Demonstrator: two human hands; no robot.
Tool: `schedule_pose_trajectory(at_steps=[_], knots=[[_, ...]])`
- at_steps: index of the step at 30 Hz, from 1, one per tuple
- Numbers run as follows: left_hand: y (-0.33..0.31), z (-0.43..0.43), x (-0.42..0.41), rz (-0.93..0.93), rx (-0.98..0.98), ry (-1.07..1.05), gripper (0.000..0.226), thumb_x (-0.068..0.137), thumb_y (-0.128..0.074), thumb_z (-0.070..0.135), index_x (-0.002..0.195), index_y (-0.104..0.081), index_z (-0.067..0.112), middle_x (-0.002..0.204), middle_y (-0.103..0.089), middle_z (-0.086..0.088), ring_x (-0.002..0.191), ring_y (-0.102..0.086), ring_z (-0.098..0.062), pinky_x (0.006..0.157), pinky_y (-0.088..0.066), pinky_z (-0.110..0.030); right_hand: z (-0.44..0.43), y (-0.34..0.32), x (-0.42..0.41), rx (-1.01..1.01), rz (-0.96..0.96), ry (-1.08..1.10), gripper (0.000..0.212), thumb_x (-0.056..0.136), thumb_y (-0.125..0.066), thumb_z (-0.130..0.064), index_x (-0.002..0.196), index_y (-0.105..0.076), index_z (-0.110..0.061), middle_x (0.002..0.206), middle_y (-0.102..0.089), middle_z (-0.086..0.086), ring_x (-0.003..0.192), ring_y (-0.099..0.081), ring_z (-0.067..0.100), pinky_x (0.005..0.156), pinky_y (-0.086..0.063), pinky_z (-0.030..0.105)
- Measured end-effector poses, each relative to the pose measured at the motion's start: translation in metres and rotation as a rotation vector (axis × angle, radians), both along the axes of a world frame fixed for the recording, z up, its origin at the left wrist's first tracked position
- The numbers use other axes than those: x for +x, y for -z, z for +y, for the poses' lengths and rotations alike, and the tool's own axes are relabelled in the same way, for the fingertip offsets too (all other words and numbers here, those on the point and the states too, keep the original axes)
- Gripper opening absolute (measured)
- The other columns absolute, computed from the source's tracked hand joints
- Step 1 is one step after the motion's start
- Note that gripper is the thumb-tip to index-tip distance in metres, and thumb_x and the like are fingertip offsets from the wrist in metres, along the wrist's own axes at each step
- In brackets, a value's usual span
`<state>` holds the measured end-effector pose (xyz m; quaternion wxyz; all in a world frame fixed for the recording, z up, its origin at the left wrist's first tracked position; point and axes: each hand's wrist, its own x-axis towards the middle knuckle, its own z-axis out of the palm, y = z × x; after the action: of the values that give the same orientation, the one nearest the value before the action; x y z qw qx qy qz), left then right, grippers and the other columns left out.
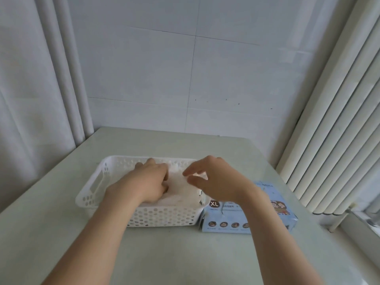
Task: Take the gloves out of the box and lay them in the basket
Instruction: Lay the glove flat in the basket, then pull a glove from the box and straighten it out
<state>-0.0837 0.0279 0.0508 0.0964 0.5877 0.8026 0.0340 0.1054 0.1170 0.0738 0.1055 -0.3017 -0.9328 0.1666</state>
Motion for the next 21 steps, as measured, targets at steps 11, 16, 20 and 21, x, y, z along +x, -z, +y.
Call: schedule_pose_trajectory(at_steps=[11, 16, 20, 21], knots=[[0.008, 0.016, 0.076, -0.115, 0.452, 0.385, 0.028, 0.110, -0.044, 0.042, 0.129, -0.059, 0.028, 0.129, -0.051, 0.011, 0.125, -0.045, -0.012, 0.109, -0.037, -0.036, 0.036, -0.005, 0.089, -0.070, -0.135, 0.355, 0.021, 0.073, -0.092, -0.033, 0.091, -0.081, -0.030, 0.080, -0.077, -0.013, 0.088, -0.070, 0.004, 0.084, -0.060, 0.030], [0.030, 0.023, 0.092, -0.010, 0.384, 0.400, 0.052, 0.099, -0.049, 0.064, 0.137, -0.056, 0.028, 0.135, -0.050, 0.012, 0.137, -0.037, -0.010, 0.119, -0.026, -0.039, 0.043, 0.009, 0.079, 0.010, -0.196, 0.379, 0.017, 0.071, -0.088, -0.046, 0.076, -0.079, -0.032, 0.076, -0.074, -0.009, 0.076, -0.062, 0.008, 0.064, -0.054, 0.029], [0.035, 0.024, 0.095, 0.042, 0.290, 0.360, 0.065, 0.095, -0.047, 0.073, 0.140, -0.053, 0.025, 0.140, -0.047, 0.010, 0.150, -0.023, -0.012, 0.126, -0.013, -0.045, 0.045, 0.008, 0.080, 0.028, -0.250, 0.331, 0.036, 0.087, -0.075, -0.024, 0.052, -0.070, -0.029, 0.049, -0.061, -0.013, 0.060, -0.053, 0.010, 0.053, -0.049, 0.024], [0.036, 0.024, 0.096, 0.041, 0.272, 0.357, 0.068, 0.096, -0.045, 0.074, 0.143, -0.051, 0.025, 0.145, -0.047, 0.010, 0.154, -0.018, -0.013, 0.126, -0.011, -0.046, 0.046, 0.006, 0.080, 0.031, -0.255, 0.328, 0.051, 0.090, -0.072, -0.018, 0.042, -0.060, -0.030, 0.041, -0.052, -0.016, 0.055, -0.047, 0.008, 0.050, -0.042, 0.020]])
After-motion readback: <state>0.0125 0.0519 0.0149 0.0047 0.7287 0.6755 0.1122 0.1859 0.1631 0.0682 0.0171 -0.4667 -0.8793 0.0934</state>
